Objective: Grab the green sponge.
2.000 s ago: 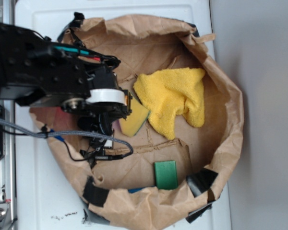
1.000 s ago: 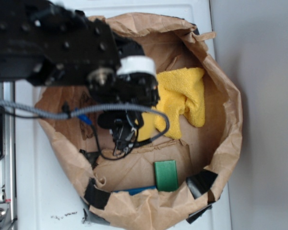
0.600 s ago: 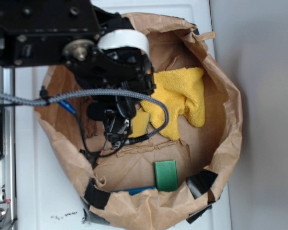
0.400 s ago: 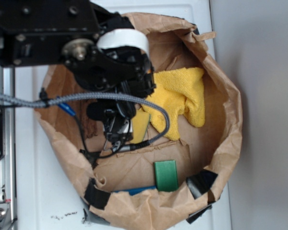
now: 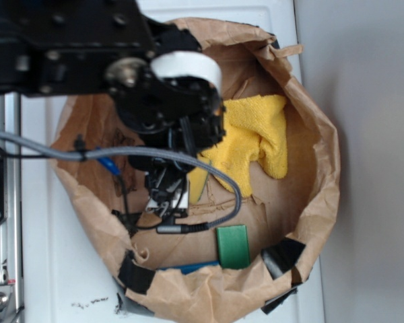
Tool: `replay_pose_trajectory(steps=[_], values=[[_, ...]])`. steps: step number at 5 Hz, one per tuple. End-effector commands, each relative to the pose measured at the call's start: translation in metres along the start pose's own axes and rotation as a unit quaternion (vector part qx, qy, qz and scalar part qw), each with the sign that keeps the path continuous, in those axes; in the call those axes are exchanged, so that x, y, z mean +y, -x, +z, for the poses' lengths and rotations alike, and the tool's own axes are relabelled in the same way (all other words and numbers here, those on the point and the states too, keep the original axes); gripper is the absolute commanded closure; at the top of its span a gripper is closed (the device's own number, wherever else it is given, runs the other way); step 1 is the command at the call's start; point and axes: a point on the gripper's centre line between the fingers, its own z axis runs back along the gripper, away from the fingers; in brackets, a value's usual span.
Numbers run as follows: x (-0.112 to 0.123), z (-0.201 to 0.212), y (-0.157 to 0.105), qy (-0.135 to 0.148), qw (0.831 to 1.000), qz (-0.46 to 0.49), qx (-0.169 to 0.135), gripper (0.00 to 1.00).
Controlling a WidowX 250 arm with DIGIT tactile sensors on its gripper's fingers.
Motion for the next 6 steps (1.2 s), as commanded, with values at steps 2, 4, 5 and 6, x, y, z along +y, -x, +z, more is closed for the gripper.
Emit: replay_pose_trajectory(steps=[2, 4, 5, 6], values=[[0.019, -0.039, -0.009, 0.023, 0.983, -0.184, 0.004, 0.00], [0.020, -0.083, 0.008, -0.002, 0.977, -0.208, 0.052, 0.00], [0.017, -0.085, 0.008, -0.006, 0.981, -0.189, 0.028, 1.00], [0.012, -0.048, -0.009, 0.035, 0.987, -0.154, 0.030, 1.00]])
